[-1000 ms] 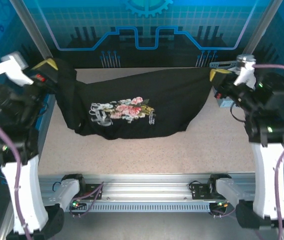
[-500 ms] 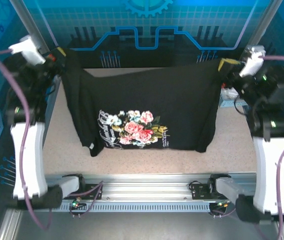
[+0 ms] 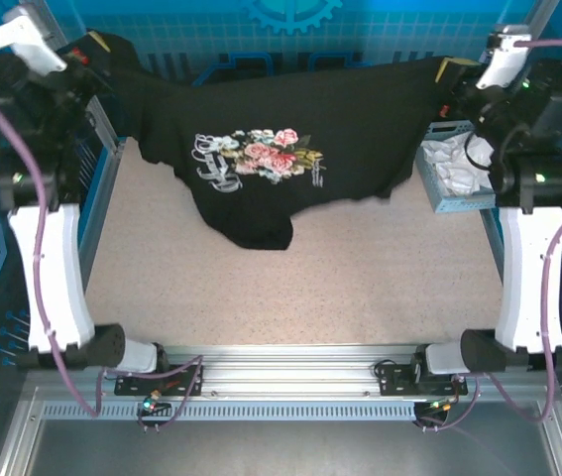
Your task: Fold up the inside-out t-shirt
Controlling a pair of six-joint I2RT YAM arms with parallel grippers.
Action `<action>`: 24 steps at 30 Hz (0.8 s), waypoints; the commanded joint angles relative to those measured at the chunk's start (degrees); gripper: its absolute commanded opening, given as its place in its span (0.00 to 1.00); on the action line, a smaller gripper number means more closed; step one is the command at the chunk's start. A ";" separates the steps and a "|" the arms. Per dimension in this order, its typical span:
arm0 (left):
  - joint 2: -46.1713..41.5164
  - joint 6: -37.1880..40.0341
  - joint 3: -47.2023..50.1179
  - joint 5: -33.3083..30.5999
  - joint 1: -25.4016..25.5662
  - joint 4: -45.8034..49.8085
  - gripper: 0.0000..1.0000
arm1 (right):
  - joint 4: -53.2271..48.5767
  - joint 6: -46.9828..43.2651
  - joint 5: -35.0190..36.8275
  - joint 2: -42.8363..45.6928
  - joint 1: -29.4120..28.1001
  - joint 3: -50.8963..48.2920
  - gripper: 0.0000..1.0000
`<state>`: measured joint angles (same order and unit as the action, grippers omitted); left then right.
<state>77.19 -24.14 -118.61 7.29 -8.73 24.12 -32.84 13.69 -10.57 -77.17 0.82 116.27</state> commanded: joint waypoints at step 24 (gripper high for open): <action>6.65 3.63 -2.39 -1.70 0.17 -15.58 0.00 | 8.14 -10.38 13.20 8.10 0.67 -8.70 0.00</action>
<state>75.07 -22.31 -122.13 6.74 -8.69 11.46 -29.17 4.99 -0.60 -63.42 0.82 110.17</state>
